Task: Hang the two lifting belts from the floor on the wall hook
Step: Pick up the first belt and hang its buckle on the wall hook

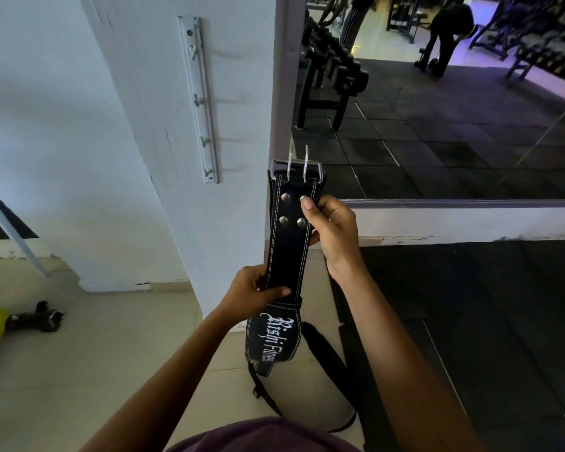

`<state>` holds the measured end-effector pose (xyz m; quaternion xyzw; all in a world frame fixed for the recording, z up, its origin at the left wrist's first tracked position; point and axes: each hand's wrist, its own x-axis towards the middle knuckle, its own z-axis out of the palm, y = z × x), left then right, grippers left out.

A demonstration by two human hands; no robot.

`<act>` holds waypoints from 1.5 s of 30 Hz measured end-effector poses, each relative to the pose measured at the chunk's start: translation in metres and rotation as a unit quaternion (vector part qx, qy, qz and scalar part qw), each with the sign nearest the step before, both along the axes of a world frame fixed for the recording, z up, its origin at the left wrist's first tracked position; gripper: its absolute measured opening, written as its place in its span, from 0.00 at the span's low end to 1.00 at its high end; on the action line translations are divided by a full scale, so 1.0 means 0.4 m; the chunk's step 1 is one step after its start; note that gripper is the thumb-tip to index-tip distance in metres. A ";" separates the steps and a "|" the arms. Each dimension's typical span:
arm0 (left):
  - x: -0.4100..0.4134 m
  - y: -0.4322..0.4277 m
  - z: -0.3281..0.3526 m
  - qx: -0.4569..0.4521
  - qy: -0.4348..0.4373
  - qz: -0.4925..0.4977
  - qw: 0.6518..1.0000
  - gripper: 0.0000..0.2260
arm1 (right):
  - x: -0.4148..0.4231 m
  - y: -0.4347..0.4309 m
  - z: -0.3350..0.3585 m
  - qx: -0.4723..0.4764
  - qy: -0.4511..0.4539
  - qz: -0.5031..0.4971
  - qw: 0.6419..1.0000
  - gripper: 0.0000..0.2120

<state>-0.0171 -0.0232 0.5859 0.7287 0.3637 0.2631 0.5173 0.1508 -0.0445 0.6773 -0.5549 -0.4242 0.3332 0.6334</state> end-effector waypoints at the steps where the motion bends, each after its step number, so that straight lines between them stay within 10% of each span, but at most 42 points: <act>1: 0.001 0.001 0.008 0.002 -0.002 0.007 1.000 0.10 | -0.004 0.000 -0.001 -0.006 -0.004 0.004 1.000 0.15; 6: 0.029 0.020 0.140 0.008 -0.154 0.129 0.980 0.16 | -0.009 -0.003 -0.002 0.003 0.000 0.013 1.000 0.01; 8: 0.019 0.041 0.189 0.026 -0.212 0.164 0.963 0.26 | -0.021 -0.005 -0.010 0.000 -0.011 0.027 1.000 0.10; 13: -0.007 0.080 0.250 0.108 -0.152 0.185 0.965 0.27 | -0.045 0.002 -0.004 0.014 -0.004 0.063 0.998 0.33; 24: -0.065 0.086 0.261 0.135 -0.192 0.230 0.945 0.16 | -0.114 0.058 0.023 0.025 -0.075 0.045 0.996 0.16; 45: -0.109 0.217 0.557 0.286 -0.189 0.226 0.912 0.29 | -0.175 0.227 0.296 0.174 -0.158 0.014 0.972 0.28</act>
